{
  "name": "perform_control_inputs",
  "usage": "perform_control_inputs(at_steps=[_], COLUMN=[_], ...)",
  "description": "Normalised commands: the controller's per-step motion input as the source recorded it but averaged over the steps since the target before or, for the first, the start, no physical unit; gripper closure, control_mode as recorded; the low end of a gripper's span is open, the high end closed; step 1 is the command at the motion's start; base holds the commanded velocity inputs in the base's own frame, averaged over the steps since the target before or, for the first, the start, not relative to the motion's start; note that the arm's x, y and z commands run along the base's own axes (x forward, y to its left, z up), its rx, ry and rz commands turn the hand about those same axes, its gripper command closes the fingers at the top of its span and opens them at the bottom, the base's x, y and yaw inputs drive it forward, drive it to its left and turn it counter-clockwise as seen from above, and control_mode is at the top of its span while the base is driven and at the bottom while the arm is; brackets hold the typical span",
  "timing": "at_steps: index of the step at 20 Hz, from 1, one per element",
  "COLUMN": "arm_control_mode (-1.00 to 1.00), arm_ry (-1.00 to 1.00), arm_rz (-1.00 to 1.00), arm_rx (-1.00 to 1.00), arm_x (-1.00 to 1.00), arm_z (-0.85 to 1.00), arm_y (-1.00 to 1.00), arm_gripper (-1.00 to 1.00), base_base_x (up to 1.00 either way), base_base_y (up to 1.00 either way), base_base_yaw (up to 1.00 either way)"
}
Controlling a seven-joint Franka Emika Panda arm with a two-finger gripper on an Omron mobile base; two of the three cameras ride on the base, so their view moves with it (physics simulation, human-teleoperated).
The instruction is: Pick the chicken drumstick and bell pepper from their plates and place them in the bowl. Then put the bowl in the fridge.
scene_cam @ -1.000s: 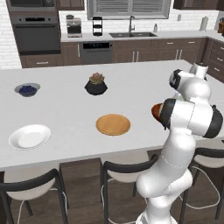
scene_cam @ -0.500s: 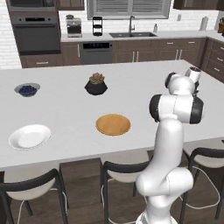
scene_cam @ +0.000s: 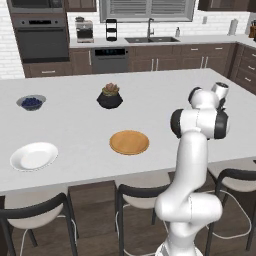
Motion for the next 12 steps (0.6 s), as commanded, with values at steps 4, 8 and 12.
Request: perform_control_inputs(at_steps=[4, 8, 12], arm_control_mode=[-1.0, -1.0, -1.0], arm_ry=[0.0, 0.0, 0.0], arm_rz=[0.0, 0.0, 0.0], arm_rx=[0.0, 0.0, 0.0], arm_x=[0.1, 0.0, 0.0], arm_z=[-0.33, -0.32, -0.2], arm_y=[0.0, 0.0, 0.0], arm_gripper=[1.0, 1.0, 1.0], base_base_x=[0.0, 0.0, 0.0], base_base_y=[0.0, 0.0, 0.0], base_base_yaw=[0.0, 0.0, 0.0])
